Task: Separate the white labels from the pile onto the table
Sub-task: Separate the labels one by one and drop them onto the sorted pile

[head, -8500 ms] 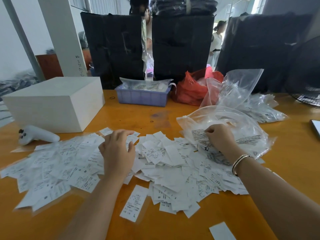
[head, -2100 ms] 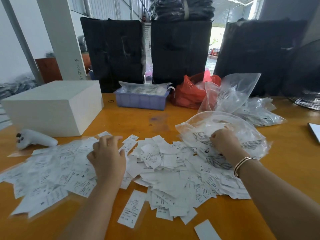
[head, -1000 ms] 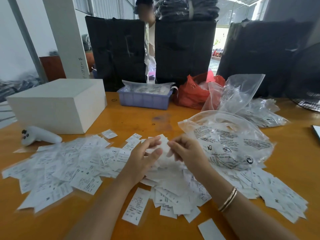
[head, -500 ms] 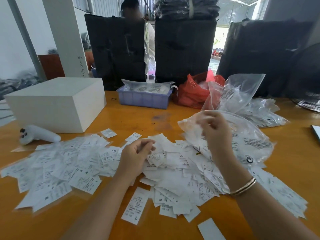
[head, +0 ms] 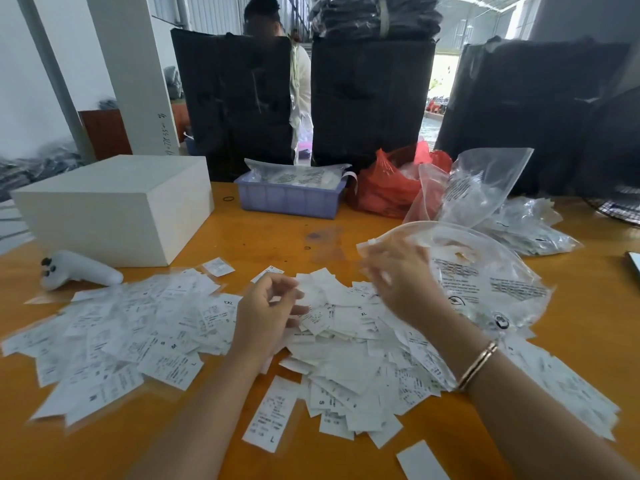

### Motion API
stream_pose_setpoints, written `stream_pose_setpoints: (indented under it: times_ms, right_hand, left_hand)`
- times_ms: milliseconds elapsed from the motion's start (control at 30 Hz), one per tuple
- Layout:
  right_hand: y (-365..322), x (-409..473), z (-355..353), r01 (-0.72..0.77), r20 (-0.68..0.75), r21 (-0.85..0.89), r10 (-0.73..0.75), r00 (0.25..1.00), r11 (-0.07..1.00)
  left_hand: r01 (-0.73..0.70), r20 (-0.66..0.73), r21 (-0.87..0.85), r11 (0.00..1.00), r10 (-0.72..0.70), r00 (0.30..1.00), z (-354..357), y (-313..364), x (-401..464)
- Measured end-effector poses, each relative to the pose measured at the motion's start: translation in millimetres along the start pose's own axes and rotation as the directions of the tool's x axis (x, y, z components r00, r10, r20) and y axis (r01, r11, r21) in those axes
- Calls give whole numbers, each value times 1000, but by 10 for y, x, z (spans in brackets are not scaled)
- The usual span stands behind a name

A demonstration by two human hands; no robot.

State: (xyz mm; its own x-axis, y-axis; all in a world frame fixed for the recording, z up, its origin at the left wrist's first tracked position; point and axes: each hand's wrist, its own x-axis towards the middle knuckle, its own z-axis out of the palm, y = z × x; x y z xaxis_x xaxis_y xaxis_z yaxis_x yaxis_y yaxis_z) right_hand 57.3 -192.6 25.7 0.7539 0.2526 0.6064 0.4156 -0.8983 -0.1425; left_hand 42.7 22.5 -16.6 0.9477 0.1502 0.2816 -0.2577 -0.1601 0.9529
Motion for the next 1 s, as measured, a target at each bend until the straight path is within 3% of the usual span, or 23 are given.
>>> stream_pose_setpoints:
  times_ms: [67, 133, 300, 367, 400, 467, 500, 567, 667, 733, 833, 933, 1000]
  right_hand:
    - [-180, -8, 163, 98, 265, -11, -92, 960, 995]
    - [-261, -5, 308, 71, 401, -69, -37, 915, 995]
    - [-351, -16, 328, 11, 314, -104, 22, 949, 995]
    - [-371, -32, 307, -126, 237, 98, 100, 966, 987]
    - [-399, -42, 284, -243, 221, 294, 182, 958, 924]
    - [-456, -65, 218, -437, 268, 626, 348, 898, 646]
    - [-476, -87, 194, -491, 313, 703, 396, 863, 515]
    - [-504, -157, 185, -543, 375, 754, 437, 818, 369]
    - [-478, -225, 208, -555, 364, 785, 519, 773, 276]
    - [-433, -236, 230, -510, 257, 790, 570, 781, 342]
    - [-418, -248, 246, -466, 169, 693, 506, 846, 550]
    - [-470, -287, 273, -471, 294, 559, 367, 882, 683]
    - [-477, -310, 268, -488, 369, 556, 327, 870, 673]
  left_hand:
    - [-30, -26, 73, 997, 32, 999, -19, -4, 2]
    - [-61, -54, 135, 989, 69, 996, -42, -3, 11]
    - [-61, -67, 148, 987, 72, 995, -51, -3, 38]
    - [-80, -37, 141, 987, 86, 996, -36, -3, 33]
    - [-84, -19, 128, 988, 87, 996, -25, 8, 24]
    - [-89, 17, 106, 990, 87, 996, -16, 30, 1]
    - [-92, 33, 104, 990, 89, 995, -14, 43, -11]
    - [-92, 49, 102, 991, 87, 995, -10, 61, -31]
    - [-60, 33, 57, 997, 58, 998, -17, 69, -32]
    - [-42, 28, 33, 999, 41, 999, -24, 65, -24]
    - [-10, 12, -11, 1000, 10, 1000, -28, 46, -17]
    - [22, -26, -75, 997, -24, 999, -42, 28, 8]
    - [34, -19, -98, 995, -36, 999, -54, 28, 15]
